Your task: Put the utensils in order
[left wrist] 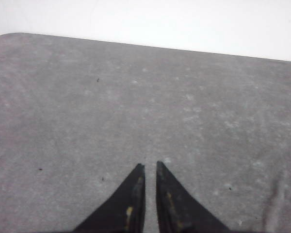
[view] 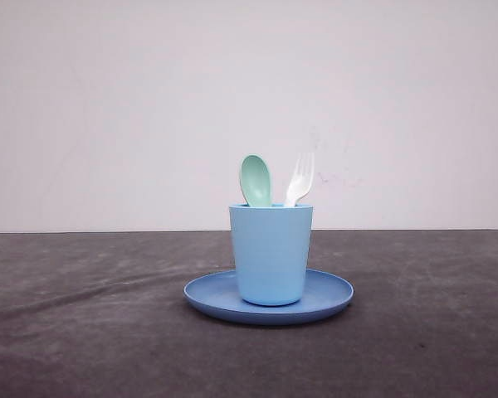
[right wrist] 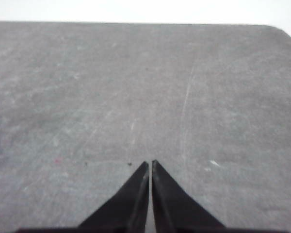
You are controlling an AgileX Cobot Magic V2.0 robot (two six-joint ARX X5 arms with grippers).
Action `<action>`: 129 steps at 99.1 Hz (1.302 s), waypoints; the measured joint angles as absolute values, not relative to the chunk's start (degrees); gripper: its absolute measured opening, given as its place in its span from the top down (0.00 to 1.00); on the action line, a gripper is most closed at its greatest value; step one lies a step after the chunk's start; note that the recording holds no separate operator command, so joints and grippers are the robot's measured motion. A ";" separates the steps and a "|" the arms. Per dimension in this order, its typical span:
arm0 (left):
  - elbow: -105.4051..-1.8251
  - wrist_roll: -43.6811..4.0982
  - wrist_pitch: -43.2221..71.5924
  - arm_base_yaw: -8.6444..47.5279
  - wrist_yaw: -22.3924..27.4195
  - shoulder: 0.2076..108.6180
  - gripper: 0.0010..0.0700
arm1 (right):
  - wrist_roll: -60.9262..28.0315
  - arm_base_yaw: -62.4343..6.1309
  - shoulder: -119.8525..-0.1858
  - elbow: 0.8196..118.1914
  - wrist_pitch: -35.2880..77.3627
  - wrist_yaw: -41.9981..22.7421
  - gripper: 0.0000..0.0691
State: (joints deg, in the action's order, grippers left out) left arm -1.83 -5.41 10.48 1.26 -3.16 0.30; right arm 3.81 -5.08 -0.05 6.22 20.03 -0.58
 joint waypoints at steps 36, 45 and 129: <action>-1.83 -5.41 10.48 1.26 -3.14 0.30 0.99 | 3.86 -4.84 -0.25 1.13 10.41 1.50 0.99; -1.83 -5.41 10.46 1.26 -3.16 0.30 0.99 | 3.86 -4.84 -0.25 1.08 10.11 1.50 0.99; -1.83 -5.41 10.48 1.26 -3.16 0.30 0.99 | 3.86 -4.84 -0.25 0.95 9.63 1.50 0.99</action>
State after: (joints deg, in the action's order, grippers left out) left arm -1.83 -5.41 10.48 1.26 -3.16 0.30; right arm 3.86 -4.84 -0.25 0.95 9.63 1.50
